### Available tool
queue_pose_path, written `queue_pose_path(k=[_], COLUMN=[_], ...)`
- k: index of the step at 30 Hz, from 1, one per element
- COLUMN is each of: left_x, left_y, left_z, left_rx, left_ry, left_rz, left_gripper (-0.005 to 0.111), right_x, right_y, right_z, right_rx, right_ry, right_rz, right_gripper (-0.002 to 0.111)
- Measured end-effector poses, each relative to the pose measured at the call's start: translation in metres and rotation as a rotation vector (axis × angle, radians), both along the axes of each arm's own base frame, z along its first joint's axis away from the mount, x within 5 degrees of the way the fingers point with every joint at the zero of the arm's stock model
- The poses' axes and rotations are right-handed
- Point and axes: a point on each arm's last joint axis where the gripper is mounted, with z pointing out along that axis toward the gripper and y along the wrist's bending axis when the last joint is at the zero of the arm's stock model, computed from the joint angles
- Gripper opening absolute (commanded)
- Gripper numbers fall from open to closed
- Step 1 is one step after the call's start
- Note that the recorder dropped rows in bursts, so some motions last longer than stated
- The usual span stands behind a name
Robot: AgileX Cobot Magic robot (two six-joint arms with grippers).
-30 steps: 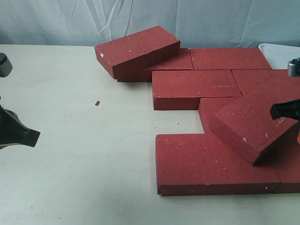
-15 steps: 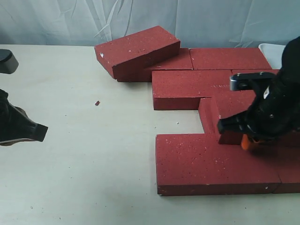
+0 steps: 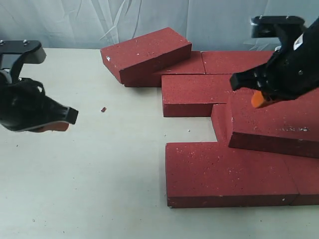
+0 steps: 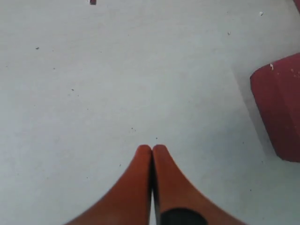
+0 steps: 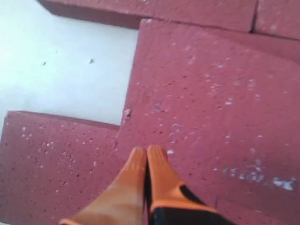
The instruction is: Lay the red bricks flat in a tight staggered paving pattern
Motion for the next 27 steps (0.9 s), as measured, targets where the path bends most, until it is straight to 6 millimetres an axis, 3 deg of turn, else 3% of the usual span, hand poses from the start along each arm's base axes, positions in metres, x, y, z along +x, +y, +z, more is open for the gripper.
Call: queue_pose_path(k=[5, 13, 19, 23, 27], left_x=[0.043, 0.103, 0.115, 0.121, 0.126], left_y=[-0.045, -0.13, -0.173, -0.203, -0.22], left_z=[-0.005, -0.031, -0.046, -0.053, -0.065], left_rx=[0.0, -0.108, -0.139, -0.157, -0.185], left_ry=[0.007, 0.041, 0.061, 0.051, 0.084], left_rz=[-0.082, -0.126, -0.174, -0.218, -0.216], left_gripper=[0.0, 0.0, 0.0, 0.0, 0.0], right_x=[0.007, 0.007, 0.006, 0.014, 0.017], right_y=[-0.059, -0.123, -0.152, -0.16, -0.172], right_z=[0.003, 0.004, 0.001, -0.019, -0.033], right_rx=[-0.016, 0.029, 0.029, 0.019, -0.084], right_ry=[0.037, 0.033, 0.018, 0.089, 0.135], right_rz=[-0.16, -0.408, -0.518, -0.536, -0.605], right_gripper=[-0.001, -0.001, -0.001, -0.001, -0.001])
